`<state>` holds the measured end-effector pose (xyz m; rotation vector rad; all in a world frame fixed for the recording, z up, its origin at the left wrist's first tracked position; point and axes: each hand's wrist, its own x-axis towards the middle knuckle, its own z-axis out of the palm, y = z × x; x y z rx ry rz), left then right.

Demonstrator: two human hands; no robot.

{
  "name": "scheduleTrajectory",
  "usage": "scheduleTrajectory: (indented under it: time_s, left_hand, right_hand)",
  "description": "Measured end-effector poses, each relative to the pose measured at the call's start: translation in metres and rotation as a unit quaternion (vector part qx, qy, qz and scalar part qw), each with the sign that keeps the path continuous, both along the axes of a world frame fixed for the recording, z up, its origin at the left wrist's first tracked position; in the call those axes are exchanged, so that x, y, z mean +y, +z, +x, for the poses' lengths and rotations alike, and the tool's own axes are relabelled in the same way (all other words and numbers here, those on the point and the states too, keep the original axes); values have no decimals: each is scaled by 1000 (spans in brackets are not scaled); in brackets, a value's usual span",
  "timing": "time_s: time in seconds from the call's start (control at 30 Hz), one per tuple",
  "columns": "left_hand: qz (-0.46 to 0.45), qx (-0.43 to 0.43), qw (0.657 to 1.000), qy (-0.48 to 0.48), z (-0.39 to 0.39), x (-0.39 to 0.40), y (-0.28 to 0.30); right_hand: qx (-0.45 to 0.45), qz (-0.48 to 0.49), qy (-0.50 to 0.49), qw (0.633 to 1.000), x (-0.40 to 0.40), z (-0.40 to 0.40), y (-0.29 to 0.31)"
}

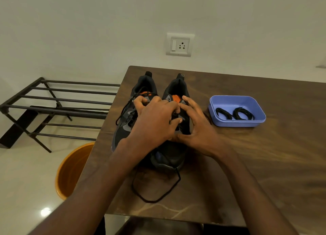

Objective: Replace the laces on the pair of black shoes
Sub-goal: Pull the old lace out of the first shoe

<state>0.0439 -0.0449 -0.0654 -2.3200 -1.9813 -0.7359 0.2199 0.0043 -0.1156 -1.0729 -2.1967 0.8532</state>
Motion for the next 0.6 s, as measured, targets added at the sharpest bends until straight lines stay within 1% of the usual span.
scheduleTrajectory:
  time_s: [0.1, 0.13, 0.17, 0.2, 0.23, 0.27, 0.3, 0.33, 0.37, 0.4, 0.43, 0.47, 0.5, 0.53, 0.57, 0.6]
  left_hand:
    - [13, 23, 1000, 9, -1, 1, -1]
    - [28, 20, 999, 10, -1, 1, -1]
    - [40, -12, 999, 15, -1, 2, -1]
    - [39, -84, 996, 17, -3, 2, -1]
    - [18, -187, 982, 20, -7, 4, 0]
    - [-19, -305, 952, 17, -10, 5, 3]
    - [-58, -401, 914, 18, -13, 5, 6]
    - [-85, -449, 889, 13, -15, 6, 9]
    - [-95, -433, 896, 6, -16, 6, 10]
    - [-92, -375, 922, -4, -17, 6, 10]
    - [-83, -279, 957, -14, -17, 7, 7]
    - [-73, -175, 982, -21, -15, 8, 5]
    - [-61, -93, 993, -26, -14, 9, 2]
    - [-44, -49, 997, -28, -14, 10, 0]
    - [-23, -36, 999, -25, -14, 9, -1]
    - [2, -56, 998, -24, -15, 9, -2]
  right_hand:
    - [-12, -14, 8, 1000, 0, 0, 2]
    - [-17, -15, 12, 1000, 0, 0, 3]
    - [-22, -16, 16, 999, -1, 0, 4]
    - [-24, -21, 19, 999, -1, 0, 5]
    - [-23, -27, 22, 999, -1, 1, 5]
    - [-20, -36, 24, 999, 0, 2, 6]
    - [-20, -44, 25, 999, 0, 4, 6]
    - [-21, -52, 27, 998, 1, 5, 7]
    - [-21, -58, 31, 998, 1, 5, 7]
    - [-21, -63, 36, 997, 1, 5, 7]
    - [-21, -63, 38, 997, 1, 4, 7]
    - [-21, -60, 38, 997, 1, 4, 8]
    - [-22, -57, 39, 997, 1, 3, 8]
    - [-23, -55, 39, 997, 1, 3, 7]
    - [-24, -53, 39, 998, 1, 3, 7]
    - [-23, -53, 39, 998, 1, 3, 7]
